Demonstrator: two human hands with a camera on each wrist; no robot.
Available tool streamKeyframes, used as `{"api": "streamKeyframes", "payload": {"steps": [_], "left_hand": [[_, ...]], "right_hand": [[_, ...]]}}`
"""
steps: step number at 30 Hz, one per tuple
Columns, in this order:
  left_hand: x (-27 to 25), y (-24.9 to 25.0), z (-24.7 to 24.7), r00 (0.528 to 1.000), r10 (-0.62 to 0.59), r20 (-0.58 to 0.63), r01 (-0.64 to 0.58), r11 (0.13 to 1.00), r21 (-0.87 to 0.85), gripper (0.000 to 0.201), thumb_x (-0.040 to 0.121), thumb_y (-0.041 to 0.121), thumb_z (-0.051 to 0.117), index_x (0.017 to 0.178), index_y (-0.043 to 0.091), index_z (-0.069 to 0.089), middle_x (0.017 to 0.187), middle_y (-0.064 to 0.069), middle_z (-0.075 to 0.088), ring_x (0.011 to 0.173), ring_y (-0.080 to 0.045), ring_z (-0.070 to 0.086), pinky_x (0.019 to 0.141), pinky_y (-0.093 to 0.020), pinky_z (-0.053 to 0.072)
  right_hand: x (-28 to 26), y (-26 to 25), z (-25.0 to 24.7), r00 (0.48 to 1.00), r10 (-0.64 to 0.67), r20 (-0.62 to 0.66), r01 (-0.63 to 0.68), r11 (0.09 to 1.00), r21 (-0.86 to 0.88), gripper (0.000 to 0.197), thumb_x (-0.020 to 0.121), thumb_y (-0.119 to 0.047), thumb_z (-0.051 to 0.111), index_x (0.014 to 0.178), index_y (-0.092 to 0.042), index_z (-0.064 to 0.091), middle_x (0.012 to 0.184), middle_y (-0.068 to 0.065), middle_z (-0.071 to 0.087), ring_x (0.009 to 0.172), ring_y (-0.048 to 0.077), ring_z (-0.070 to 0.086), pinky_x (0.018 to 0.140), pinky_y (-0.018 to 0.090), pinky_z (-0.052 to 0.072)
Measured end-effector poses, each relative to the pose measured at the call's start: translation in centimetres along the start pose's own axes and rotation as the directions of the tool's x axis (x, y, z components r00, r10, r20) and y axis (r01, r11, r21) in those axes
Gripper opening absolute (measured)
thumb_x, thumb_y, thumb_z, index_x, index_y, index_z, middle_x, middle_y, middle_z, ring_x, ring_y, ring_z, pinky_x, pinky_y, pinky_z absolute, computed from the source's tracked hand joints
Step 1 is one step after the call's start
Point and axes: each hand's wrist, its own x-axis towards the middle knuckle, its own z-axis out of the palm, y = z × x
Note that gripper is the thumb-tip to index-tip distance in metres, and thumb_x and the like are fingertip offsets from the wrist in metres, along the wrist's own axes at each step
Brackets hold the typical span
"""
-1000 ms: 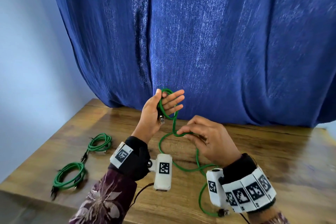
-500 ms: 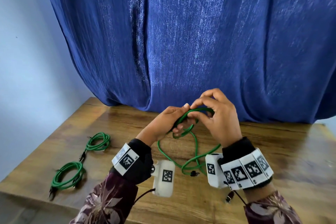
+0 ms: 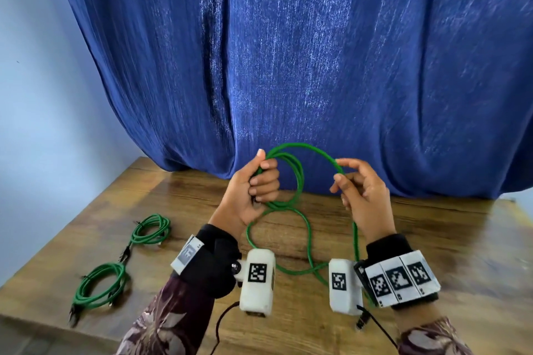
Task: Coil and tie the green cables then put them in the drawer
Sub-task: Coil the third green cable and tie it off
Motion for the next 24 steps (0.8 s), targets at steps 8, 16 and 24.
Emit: {"api": "streamKeyframes", "payload": {"steps": [8,16,24], "left_hand": [[1.5,1.3,-2.2,0.943,0.230,-0.242,-0.284,0.935,-0.215,0.045,0.096,0.037,0.032,0.062,0.018,0.053,0.038,0.008,0.037,0.029,-0.006,0.037,0.031,-0.015,0.028],[2.0,1.5,-2.1,0.907,0.262,-0.330,-0.340,0.917,-0.209,0.050,0.099,0.039,0.028,0.060,0.018,0.052,0.039,0.009,0.036,0.030,-0.005,0.035,0.033,-0.014,0.029],[2.4,0.0,-0.9,0.838,0.330,-0.434,-0.296,0.944,0.145,0.040,0.101,0.035,0.027,0.071,0.012,0.042,0.074,-0.012,0.073,0.070,-0.020,0.072,0.062,-0.028,0.059]], "right_hand": [[-4.0,3.1,0.9,1.000,-0.020,0.010,0.022,0.963,-0.268,0.029,0.081,-0.014,0.066,0.097,-0.034,0.053,0.079,-0.010,0.064,0.065,0.002,0.058,0.063,0.012,0.045],[-5.7,2.3,2.1,0.957,-0.159,0.241,0.272,0.774,-0.571,0.038,0.083,-0.034,0.045,0.117,-0.034,0.062,0.086,-0.015,0.059,0.067,0.005,0.054,0.051,0.013,0.041],[-4.0,-1.0,2.2,0.833,-0.288,0.472,0.521,0.693,-0.498,0.033,0.075,-0.034,0.049,0.099,-0.025,0.071,0.086,-0.015,0.067,0.075,0.003,0.058,0.054,0.016,0.046]]}}
